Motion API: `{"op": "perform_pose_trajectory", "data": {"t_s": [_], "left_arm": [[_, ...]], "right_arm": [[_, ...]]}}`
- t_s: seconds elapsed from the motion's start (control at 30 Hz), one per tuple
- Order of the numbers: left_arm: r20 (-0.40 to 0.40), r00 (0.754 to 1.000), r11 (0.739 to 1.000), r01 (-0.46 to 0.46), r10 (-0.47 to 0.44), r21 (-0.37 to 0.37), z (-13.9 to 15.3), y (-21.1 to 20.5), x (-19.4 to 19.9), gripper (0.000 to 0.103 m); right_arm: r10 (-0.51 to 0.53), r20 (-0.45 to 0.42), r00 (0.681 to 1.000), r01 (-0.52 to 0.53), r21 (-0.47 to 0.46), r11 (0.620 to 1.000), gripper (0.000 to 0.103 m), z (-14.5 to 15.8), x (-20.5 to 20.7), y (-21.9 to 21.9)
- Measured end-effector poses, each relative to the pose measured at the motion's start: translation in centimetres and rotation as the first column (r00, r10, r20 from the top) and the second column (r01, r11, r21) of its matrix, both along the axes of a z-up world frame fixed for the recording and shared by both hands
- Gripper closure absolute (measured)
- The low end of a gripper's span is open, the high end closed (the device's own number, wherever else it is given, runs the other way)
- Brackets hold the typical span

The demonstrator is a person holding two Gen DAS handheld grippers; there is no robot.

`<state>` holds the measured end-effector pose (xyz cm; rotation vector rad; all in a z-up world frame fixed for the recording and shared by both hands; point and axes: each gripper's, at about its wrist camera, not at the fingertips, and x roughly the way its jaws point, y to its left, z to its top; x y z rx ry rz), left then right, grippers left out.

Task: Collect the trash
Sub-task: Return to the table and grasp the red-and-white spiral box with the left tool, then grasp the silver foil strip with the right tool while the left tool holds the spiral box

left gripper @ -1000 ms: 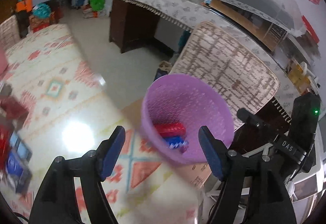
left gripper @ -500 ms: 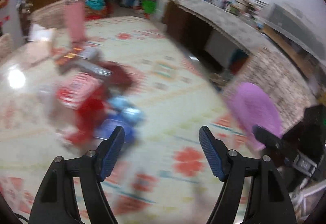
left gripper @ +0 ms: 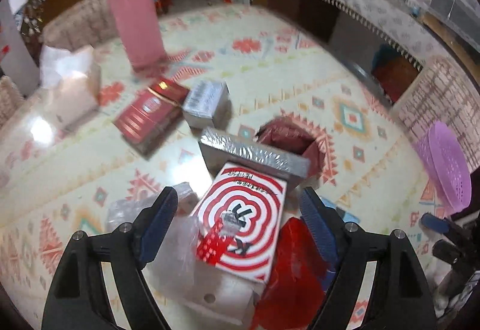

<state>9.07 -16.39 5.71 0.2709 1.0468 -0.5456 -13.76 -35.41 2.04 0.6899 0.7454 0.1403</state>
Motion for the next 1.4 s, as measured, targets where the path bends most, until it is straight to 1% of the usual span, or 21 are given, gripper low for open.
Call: {"op": "perform_pose_trajectory", "data": {"t_s": [0.03,0.13,0.2,0.23,0.27,0.33,0.5,0.6,0.67,0.73,0.8,0.9,0.97,1.07,1.13,1.17,1.23,1.27,1.3,1.33,1.4], "left_arm": [[-0.016,1.000,1.000,0.011,-0.011,0.009,-0.6,-0.2,0.2,0.021],[-0.017,1.000,0.999,0.022,-0.021,0.047,-1.8,-0.5,-0.4,0.021],[-0.011,1.000,0.999,0.010,-0.010,0.044,-2.0,-0.2,-0.8,0.021],[-0.005,1.000,0.999,-0.008,0.008,0.043,-2.0,0.1,-1.1,0.026],[0.003,0.999,0.998,-0.035,0.035,0.046,-1.8,0.4,-1.4,0.039],[0.000,0.998,0.998,-0.056,0.056,0.031,-1.6,1.1,-2.0,0.040],[0.021,0.994,0.992,-0.105,0.107,-0.067,0.8,3.8,-5.1,0.041],[0.059,0.987,0.977,-0.139,0.150,-0.161,3.1,6.1,-8.0,0.041],[0.065,0.983,0.965,-0.155,0.172,-0.213,3.8,7.4,-9.1,0.041],[0.078,0.977,0.952,-0.175,0.200,-0.252,4.1,8.7,-9.8,0.041],[0.085,0.970,0.944,-0.200,0.229,-0.264,3.8,9.6,-9.6,0.041],[0.036,0.968,0.921,-0.223,0.247,-0.320,2.7,11.2,-8.8,0.041],[-0.013,0.970,0.897,-0.231,0.245,-0.377,2.0,12.4,-8.2,0.041],[-0.035,0.968,0.872,-0.240,0.249,-0.427,2.1,13.8,-8.1,0.041],[-0.027,0.966,0.862,-0.240,0.255,-0.446,2.1,14.8,-8.2,0.041],[-0.026,0.964,0.858,-0.249,0.266,-0.449,2.0,15.2,-8.1,0.041],[-0.050,0.952,0.840,-0.291,0.302,-0.458,1.7,16.4,-7.7,0.041],[-0.065,0.947,0.825,-0.307,0.314,-0.474,1.6,16.9,-7.5,0.041],[-0.072,0.945,0.817,-0.314,0.320,-0.484,1.6,17.2,-7.3,0.041],[-0.076,0.940,0.808,-0.324,0.331,-0.492,1.7,17.5,-7.3,0.041],[-0.076,0.936,0.801,-0.335,0.345,-0.496,1.7,18.0,-7.2,0.041]], "right_arm": [[-0.004,-0.001,1.000,0.004,0.001,1.000,0.016,0.0,0.0,0.0],[-0.015,-0.002,1.000,0.015,-0.014,1.000,0.016,0.0,0.0,0.0],[-0.014,-0.003,1.000,0.014,-0.030,0.999,0.016,0.2,0.0,0.2],[-0.013,-0.004,1.000,0.013,-0.044,0.999,0.016,0.2,0.1,0.3],[-0.011,-0.005,1.000,0.011,-0.053,0.999,0.016,0.3,0.1,0.5],[-0.009,-0.008,1.000,0.009,-0.069,0.998,0.016,0.3,0.2,0.7],[-0.010,-0.017,1.000,0.009,-0.085,0.996,0.016,0.2,0.4,1.0],[-0.009,-0.023,1.000,0.006,-0.094,0.996,0.016,0.1,0.5,1.1],[-0.002,-0.026,1.000,-0.001,-0.103,0.995,0.016,0.1,0.6,1.3],[0.011,-0.037,0.999,-0.016,-0.124,0.992,0.016,0.2,0.9,1.7],[0.023,-0.053,0.998,-0.031,-0.149,0.988,0.016,0.4,1.4,2.3],[0.066,-0.060,0.996,-0.076,-0.168,0.983,0.016,1.7,2.8,3.8],[0.104,-0.046,0.993,-0.112,-0.220,0.969,0.016,3.4,4.5,5.6],[0.136,-0.038,0.990,-0.141,-0.298,0.944,0.016,5.2,7.4,8.0],[0.148,-0.038,0.988,-0.152,-0.342,0.927,0.017,5.8,9.3,9.4],[0.160,-0.042,0.986,-0.165,-0.364,0.917,0.020,6.2,10.5,10.2],[0.181,-0.049,0.982,-0.185,-0.401,0.897,0.025,6.7,12.8,11.6],[0.192,-0.053,0.980,-0.197,-0.420,0.886,0.027,7.0,13.9,12.3],[0.201,-0.057,0.978,-0.205,-0.435,0.877,0.027,7.1,14.6,12.9],[0.210,-0.068,0.975,-0.217,-0.469,0.856,0.027,7.2,16.2,13.9],[0.224,-0.083,0.971,-0.234,-0.513,0.826,0.030,7.1,17.9,15.2]]}}
